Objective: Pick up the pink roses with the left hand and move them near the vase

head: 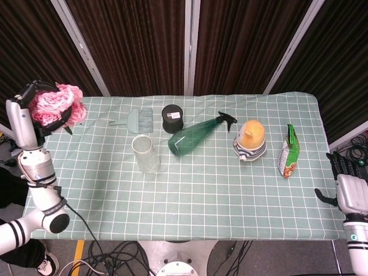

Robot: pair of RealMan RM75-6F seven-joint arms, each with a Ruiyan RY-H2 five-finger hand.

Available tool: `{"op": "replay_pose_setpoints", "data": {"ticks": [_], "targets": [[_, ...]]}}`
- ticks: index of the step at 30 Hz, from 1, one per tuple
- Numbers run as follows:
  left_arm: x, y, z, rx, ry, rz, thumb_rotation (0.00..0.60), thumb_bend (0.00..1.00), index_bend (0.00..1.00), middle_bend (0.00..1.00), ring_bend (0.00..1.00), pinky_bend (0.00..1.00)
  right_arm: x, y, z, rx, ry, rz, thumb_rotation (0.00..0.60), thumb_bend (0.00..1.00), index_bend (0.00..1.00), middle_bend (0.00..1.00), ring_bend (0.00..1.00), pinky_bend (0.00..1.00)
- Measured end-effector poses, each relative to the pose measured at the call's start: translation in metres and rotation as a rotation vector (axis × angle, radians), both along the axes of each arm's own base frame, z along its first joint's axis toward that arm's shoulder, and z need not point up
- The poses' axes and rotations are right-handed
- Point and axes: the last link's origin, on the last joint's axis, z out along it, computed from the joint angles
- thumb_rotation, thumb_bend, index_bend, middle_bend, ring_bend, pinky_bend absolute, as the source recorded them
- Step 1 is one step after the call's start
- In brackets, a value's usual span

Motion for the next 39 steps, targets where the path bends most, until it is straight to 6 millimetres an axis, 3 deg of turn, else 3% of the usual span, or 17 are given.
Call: {"op": "replay_pose_setpoints", "data": {"ticks": [9, 15, 20, 28, 34, 39], "targets": [[0.015, 0.006, 0.016, -0.191, -0.541, -0.05, 0.6, 0.31, 0.51, 0.53, 0.53, 0.73, -0.004, -0.001, -0.001, 0.002, -0.009, -0.01, 0.6, 0.16, 0.0, 0.0, 0.0, 0.0], [0.024, 0.011, 0.027, -0.3, -0.768, -0.113, 0.6, 0.31, 0.5, 0.53, 0.53, 0.73, -0.005, -0.001, -0.002, 0.006, -0.016, -0.012, 0.6, 0.16, 0.0, 0.0, 0.0, 0.0], [0.036, 0.005, 0.024, -0.393, -0.829, -0.142, 0.6, 0.31, 0.5, 0.53, 0.53, 0.73, -0.005, -0.002, -0.002, 0.005, -0.019, -0.013, 0.6, 0.16, 0.0, 0.0, 0.0, 0.0], [0.06, 0.001, 0.003, -0.506, -0.838, -0.183, 0.6, 0.31, 0.5, 0.53, 0.53, 0.73, -0.007, -0.002, -0.003, 0.005, -0.024, -0.016, 0.6, 0.16, 0.0, 0.0, 0.0, 0.0], [0.072, 0.006, -0.027, -0.56, -0.805, -0.178, 0.6, 0.31, 0.5, 0.53, 0.52, 0.73, -0.011, 0.0, 0.0, -0.003, -0.028, -0.028, 0.6, 0.16, 0.0, 0.0, 0.0, 0.0], [0.067, 0.013, -0.054, -0.589, -0.766, -0.142, 0.6, 0.31, 0.5, 0.53, 0.52, 0.72, -0.016, 0.002, 0.003, -0.01, -0.031, -0.037, 0.6, 0.16, 0.0, 0.0, 0.0, 0.0]]}}
